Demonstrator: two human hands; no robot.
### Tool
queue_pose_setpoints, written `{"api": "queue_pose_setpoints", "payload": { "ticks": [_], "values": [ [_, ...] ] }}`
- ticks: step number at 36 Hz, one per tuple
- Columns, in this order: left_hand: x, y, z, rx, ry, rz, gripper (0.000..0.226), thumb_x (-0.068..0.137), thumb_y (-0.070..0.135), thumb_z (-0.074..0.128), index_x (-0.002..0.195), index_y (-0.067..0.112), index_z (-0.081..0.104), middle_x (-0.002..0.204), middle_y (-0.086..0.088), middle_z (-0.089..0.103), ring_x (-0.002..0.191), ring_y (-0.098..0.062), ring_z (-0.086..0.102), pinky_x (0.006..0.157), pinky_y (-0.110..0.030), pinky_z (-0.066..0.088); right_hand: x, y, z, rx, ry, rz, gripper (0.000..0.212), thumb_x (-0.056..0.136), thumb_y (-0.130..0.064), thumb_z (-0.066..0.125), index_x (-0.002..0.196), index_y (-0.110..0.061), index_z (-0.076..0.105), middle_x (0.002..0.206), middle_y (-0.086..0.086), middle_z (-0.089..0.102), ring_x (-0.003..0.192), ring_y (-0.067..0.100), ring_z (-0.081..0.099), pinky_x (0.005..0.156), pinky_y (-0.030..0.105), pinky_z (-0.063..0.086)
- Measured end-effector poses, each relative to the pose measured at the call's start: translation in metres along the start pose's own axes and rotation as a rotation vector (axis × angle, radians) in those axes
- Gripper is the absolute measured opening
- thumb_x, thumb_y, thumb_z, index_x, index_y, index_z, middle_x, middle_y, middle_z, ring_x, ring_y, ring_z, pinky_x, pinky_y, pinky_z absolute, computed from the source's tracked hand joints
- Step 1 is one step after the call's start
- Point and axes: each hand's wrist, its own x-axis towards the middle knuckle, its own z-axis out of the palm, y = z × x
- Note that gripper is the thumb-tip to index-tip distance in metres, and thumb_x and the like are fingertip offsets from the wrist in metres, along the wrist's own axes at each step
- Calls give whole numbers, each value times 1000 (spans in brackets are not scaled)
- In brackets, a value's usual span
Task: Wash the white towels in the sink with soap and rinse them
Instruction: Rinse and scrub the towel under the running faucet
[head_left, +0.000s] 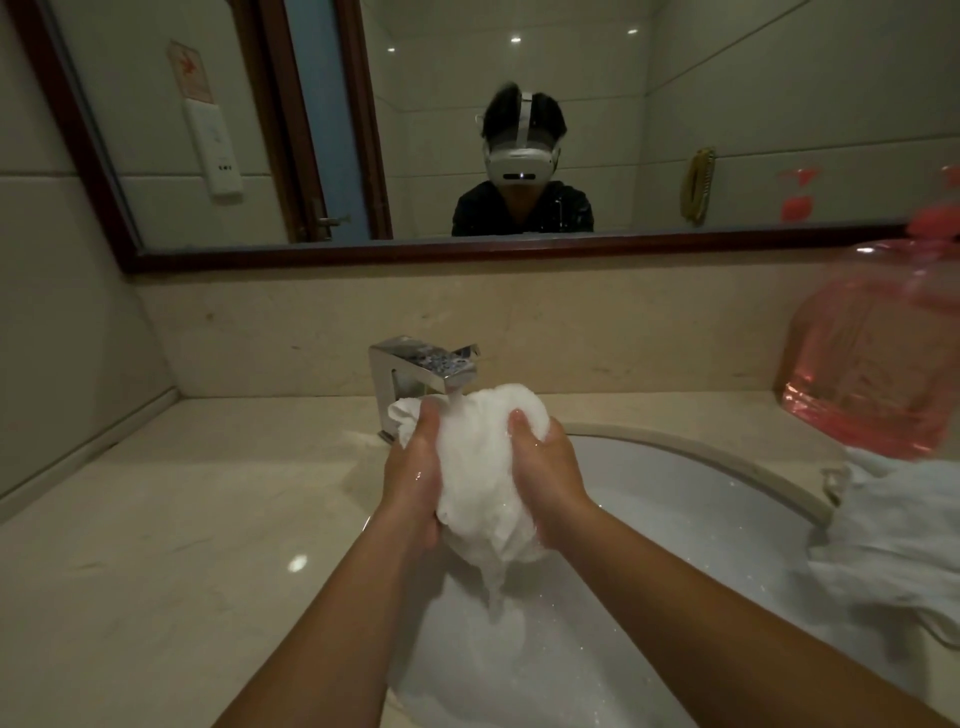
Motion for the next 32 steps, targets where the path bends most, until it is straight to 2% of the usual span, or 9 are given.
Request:
{"api": "queue_pose_setpoints", "payload": {
  "ticks": [3, 6, 10, 14, 19, 23, 27, 30, 32],
  "values": [
    [-1, 1, -1, 14, 6, -27, 62, 91, 72, 65, 124, 21, 72, 110, -5, 81, 101, -28, 78, 96, -47, 61, -2, 3, 1, 34, -17, 14, 58, 101, -60, 59, 147, -26, 50, 134, 1, 64, 117, 24, 63, 102, 44, 54],
    [-2, 3, 0, 25, 8, -44, 60, 92, 72, 62, 121, 22, 71, 110, -6, 80, 103, -27, 76, 89, -40, 60, -4, 3, 1, 23, -21, -16, 62, 99, -61, 61, 147, -25, 48, 130, -2, 62, 114, 21, 61, 95, 37, 52],
    [0, 1, -1, 24, 2, -44, 79, 79, 86, 66, 127, 24, 69, 121, -6, 78, 111, -29, 74, 95, -46, 59, -4, 2, 1, 6, 11, -47, 56, 98, -62, 63, 141, -27, 50, 124, -5, 62, 112, 20, 61, 93, 36, 50],
    [-2, 3, 0, -21, -20, -61, 66, 87, 77, 66, 121, 21, 74, 106, -5, 82, 101, -27, 78, 82, -40, 59, 0, 4, 1, -42, 40, -109, 42, 102, -58, 59, 133, -30, 60, 122, -7, 67, 113, 21, 64, 93, 36, 52],
    [-3, 2, -1, -34, -112, -77, 78, 86, 78, 66, 132, 15, 72, 122, -14, 77, 113, -34, 75, 110, -53, 52, 4, 0, -1, -106, 91, -189, 31, 103, -51, 60, 120, -28, 72, 110, -9, 73, 104, 19, 66, 82, 30, 48],
    [-6, 4, 0, -41, -152, -86, 75, 95, 71, 60, 137, 9, 68, 127, -19, 74, 118, -37, 73, 110, -54, 52, 3, -8, -2, -75, 101, -190, 29, 102, -50, 64, 112, -26, 74, 100, -11, 73, 101, 19, 67, 81, 30, 46],
    [-7, 5, 2, -33, -31, -67, 75, 85, 75, 69, 125, 12, 71, 109, -12, 80, 92, -25, 80, 81, -40, 60, 4, -9, -3, -55, 50, -95, 40, 101, -54, 62, 123, -23, 73, 113, -5, 74, 107, 21, 66, 90, 35, 51],
    [0, 1, 0, 46, 77, 30, 101, 59, 92, 72, 128, 18, 70, 118, -10, 78, 102, -29, 78, 94, -51, 61, 5, -9, -7, 10, -33, -15, 50, 98, -62, 62, 125, -22, 73, 117, 0, 76, 107, 21, 70, 98, 38, 57],
    [-2, 5, -1, 71, 137, 67, 99, 56, 93, 69, 121, 19, 73, 112, -8, 80, 100, -32, 77, 94, -53, 62, 7, -13, -9, 63, -99, 116, 68, 83, -79, 64, 121, -24, 74, 114, 1, 77, 106, 26, 72, 101, 45, 57]
  ]
}}
